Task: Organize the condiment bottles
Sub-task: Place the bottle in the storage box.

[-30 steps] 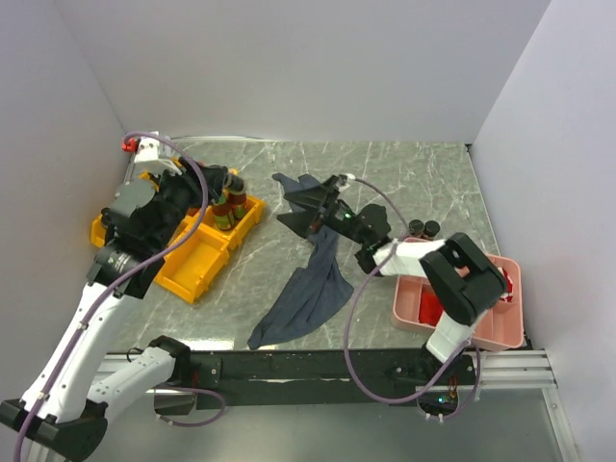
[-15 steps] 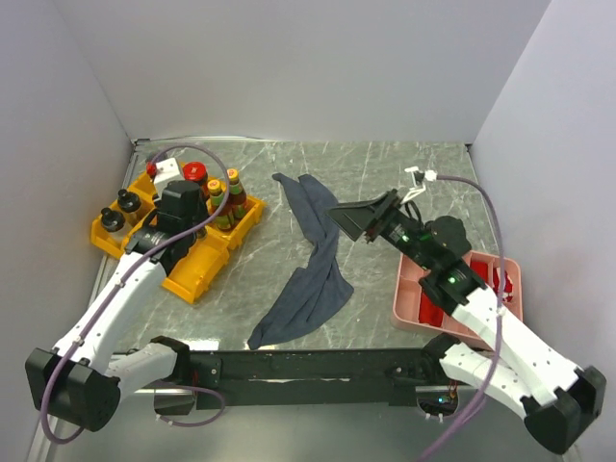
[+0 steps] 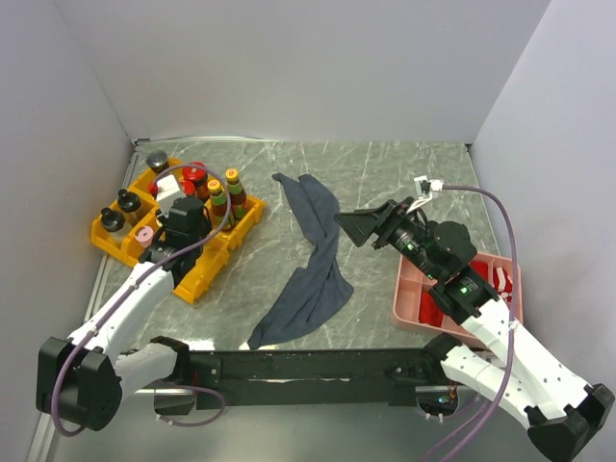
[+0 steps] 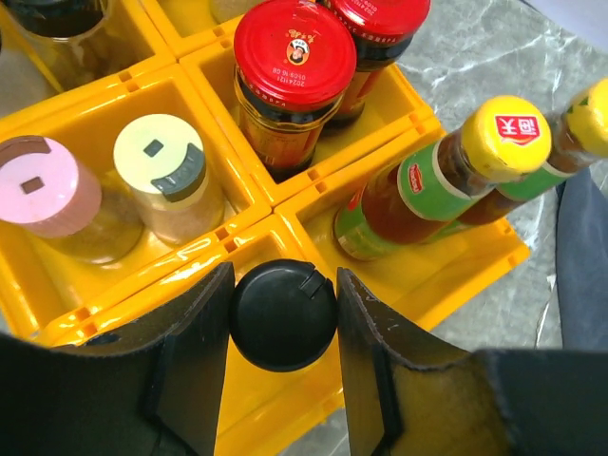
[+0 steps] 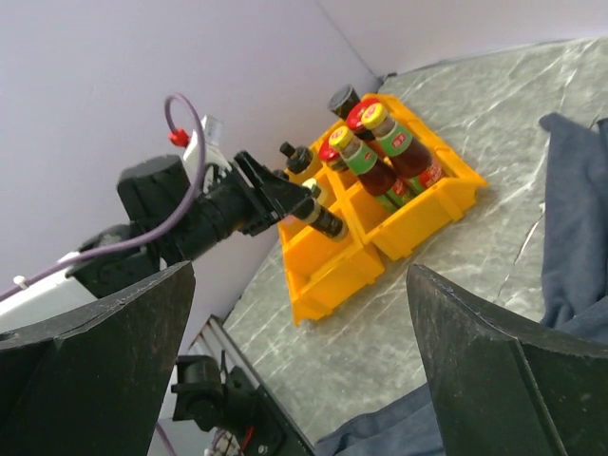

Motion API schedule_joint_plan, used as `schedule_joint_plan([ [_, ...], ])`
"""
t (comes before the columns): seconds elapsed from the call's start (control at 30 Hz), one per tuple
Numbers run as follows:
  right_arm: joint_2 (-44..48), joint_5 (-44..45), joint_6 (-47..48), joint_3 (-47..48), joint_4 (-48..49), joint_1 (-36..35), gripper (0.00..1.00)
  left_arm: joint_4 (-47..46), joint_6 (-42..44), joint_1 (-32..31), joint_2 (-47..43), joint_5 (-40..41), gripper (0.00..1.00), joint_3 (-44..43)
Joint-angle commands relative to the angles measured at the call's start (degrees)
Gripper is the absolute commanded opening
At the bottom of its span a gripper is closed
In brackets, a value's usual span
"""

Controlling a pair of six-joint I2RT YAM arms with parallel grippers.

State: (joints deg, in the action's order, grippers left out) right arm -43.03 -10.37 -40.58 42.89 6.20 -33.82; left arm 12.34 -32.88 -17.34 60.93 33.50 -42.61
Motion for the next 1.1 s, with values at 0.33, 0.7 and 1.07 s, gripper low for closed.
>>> schedule_joint_plan([
  [0.33, 4.5, 5.3, 3.2, 1.4, -0.8, 0.2, 1.0, -14.5, -2.6, 1.1, 6.4, -0.3, 0.2, 4.2],
  [0.7, 5.7, 8.8, 3.2, 0.9, -3.2, 0.2, 1.0, -14.7, -4.3, 1.1, 7.4, 0.6, 0.58, 5.4],
  [1.07, 0.2, 18.2, 2.1, 7.5, -16.3, 0.2, 1.0, -3.9, -3.3, 1.1, -1.2, -0.7, 0.85, -0.4],
])
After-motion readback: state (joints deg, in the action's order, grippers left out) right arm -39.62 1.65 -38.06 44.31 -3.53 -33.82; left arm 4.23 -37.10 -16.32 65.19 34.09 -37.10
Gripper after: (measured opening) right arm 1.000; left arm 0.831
